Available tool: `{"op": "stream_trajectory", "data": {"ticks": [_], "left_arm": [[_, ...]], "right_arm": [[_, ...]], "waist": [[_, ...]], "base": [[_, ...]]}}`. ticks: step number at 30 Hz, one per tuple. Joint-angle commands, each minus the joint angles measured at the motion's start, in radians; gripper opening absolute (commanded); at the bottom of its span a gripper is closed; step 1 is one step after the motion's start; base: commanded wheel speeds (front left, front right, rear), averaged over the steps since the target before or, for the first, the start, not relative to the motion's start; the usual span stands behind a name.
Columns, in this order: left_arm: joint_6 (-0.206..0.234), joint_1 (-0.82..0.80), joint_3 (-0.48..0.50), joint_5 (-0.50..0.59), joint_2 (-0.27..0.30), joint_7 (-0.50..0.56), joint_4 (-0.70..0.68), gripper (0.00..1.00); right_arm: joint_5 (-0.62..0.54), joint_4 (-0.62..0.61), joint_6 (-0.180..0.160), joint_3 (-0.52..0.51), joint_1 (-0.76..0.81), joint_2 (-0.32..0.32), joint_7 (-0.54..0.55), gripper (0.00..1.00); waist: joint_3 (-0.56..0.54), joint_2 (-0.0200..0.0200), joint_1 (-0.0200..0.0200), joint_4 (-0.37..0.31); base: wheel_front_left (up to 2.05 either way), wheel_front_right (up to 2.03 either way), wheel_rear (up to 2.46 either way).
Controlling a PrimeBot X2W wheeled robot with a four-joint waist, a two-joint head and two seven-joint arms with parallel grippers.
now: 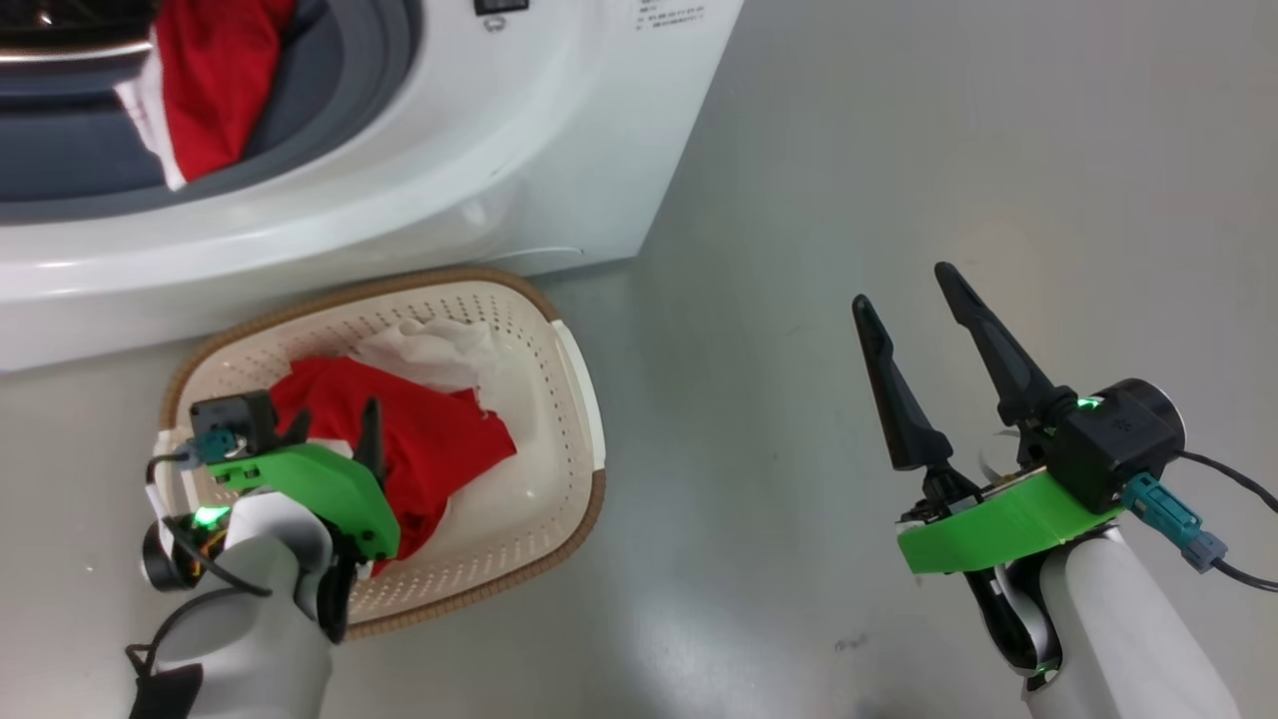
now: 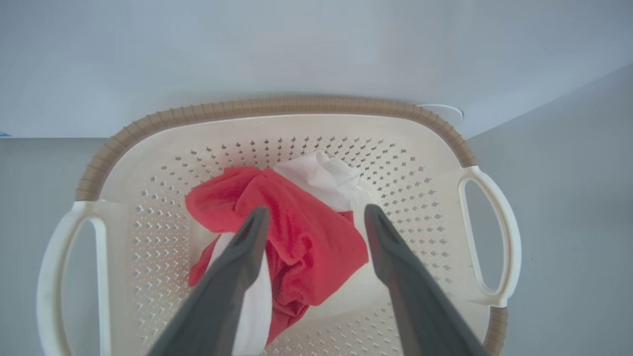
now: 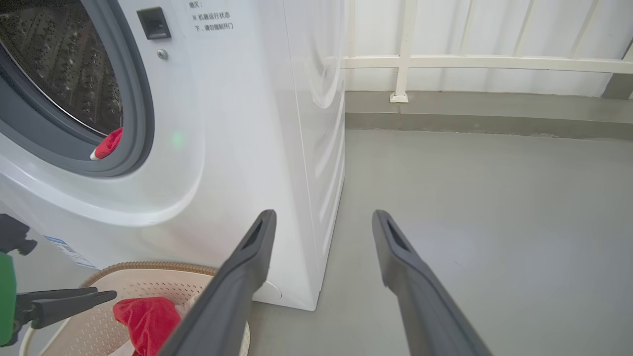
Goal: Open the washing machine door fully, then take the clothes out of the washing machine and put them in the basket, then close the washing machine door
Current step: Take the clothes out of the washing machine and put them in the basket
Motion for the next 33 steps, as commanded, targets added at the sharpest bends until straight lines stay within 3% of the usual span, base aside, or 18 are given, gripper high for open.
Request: {"op": "stream_trajectory", "data": {"ticks": [1, 7, 20, 33], "left_arm": [[-0.013, 0.039, 0.013, -0.005, 0.020, -0.026, -0.026, 1.00], [-0.035, 0.076, 0.010, -0.012, 0.007, -0.049, -0.104, 1.00], [-0.025, 0.295, 0.127, 0.061, 0.000, -0.051, -0.623, 1.00], [-0.011, 0.508, 0.172, 0.136, -0.010, -0.051, -0.977, 1.00]], "right_arm": [[-0.009, -0.017, 0.005, 0.014, 0.020, 0.001, -0.006, 1.00], [-0.016, -0.011, 0.005, -0.003, 0.036, 0.001, -0.006, 1.00], [-0.041, -0.001, 0.005, -0.060, 0.072, 0.001, -0.006, 1.00], [-0.056, -0.002, 0.005, -0.100, 0.135, 0.001, -0.006, 1.00]], "waist": [[-0.040, -0.0001, 0.0000, 0.022], [-0.096, -0.0001, 0.0000, 0.049], [-0.242, -0.0001, 0.0000, 0.110], [-0.393, -0.0001, 0.0000, 0.133]], "base": [[0.00, 0.00, 0.00], [0.00, 0.00, 0.00], [0.00, 0.00, 0.00], [0.00, 0.00, 0.00]]}}
